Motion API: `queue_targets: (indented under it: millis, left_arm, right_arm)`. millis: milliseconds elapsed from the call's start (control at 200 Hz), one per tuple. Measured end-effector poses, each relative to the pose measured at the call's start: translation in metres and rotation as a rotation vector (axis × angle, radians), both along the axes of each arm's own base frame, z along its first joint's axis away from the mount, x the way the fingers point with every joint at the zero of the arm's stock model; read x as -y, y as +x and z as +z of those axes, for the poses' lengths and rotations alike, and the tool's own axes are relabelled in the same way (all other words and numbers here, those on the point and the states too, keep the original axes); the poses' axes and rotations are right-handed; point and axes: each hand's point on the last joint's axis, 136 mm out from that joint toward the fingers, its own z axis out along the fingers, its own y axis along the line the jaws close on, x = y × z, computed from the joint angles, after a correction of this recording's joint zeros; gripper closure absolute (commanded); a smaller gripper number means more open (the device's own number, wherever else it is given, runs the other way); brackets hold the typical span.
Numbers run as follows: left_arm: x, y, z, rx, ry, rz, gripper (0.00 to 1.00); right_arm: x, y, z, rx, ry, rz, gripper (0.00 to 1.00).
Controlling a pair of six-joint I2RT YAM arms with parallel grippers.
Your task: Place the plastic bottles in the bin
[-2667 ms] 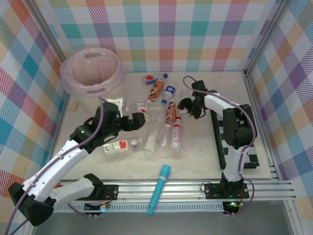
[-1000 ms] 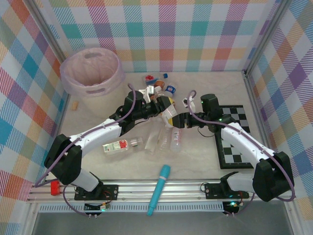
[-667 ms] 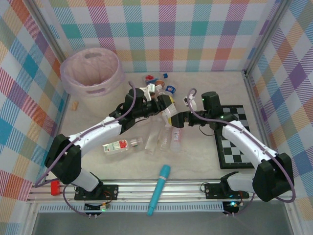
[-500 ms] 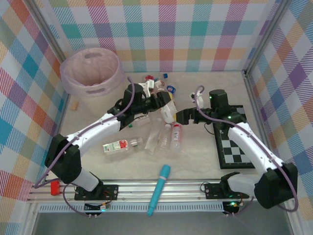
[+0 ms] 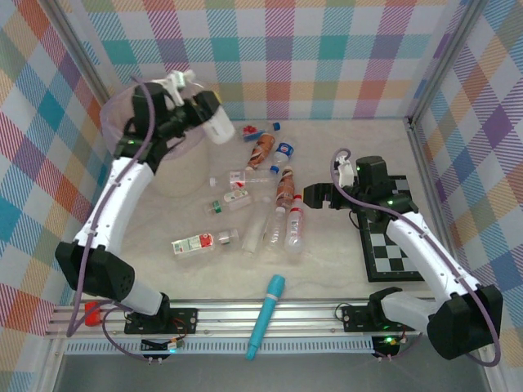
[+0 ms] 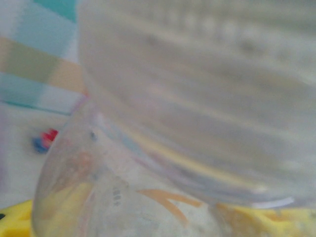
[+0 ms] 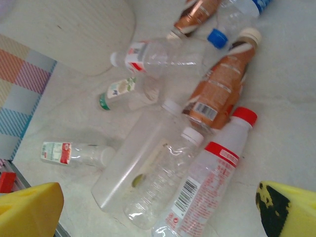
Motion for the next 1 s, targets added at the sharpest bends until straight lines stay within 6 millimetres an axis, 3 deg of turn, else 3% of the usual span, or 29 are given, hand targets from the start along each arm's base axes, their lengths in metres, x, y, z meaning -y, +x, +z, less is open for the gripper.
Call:
queue_targets:
  millis: [180, 350, 530, 685, 850, 1000]
  left_arm:
    - [-0.084, 0.013, 0.014, 0.028, 0.077, 0.211, 1.0]
    - [-0.129, 0.025, 0.004, 0.006, 0.12, 0.322, 1.0]
    - [-0.144, 0.058, -0.025, -0.071, 0.195, 0.342, 1.0]
    - [-0.151, 0.085, -0.075, -0.195, 0.3, 0.315, 1.0]
    - [-0.153, 0.086, -0.132, -0.339, 0.389, 0.261, 1.0]
    - [-0.152, 0.084, -0.163, -0.413, 0.442, 0.213, 1.0]
  right_arm:
    - [0.002, -0.001, -0.007, -0.023, -0.013, -0.005, 0.01]
    - [0.004, -0.004, -0.011, -0.038, -0.028, -0.006, 0.0]
    - [0.006, -0.006, -0.015, -0.056, -0.041, -0.011, 0.01]
    - [0.008, -0.007, -0.017, -0.059, -0.056, -0.016, 0.01]
    - [0.009, -0.006, -0.017, -0.056, -0.062, -0.017, 0.01]
    - [0.009, -0.007, -0.018, -0.059, -0.063, -0.018, 0.01]
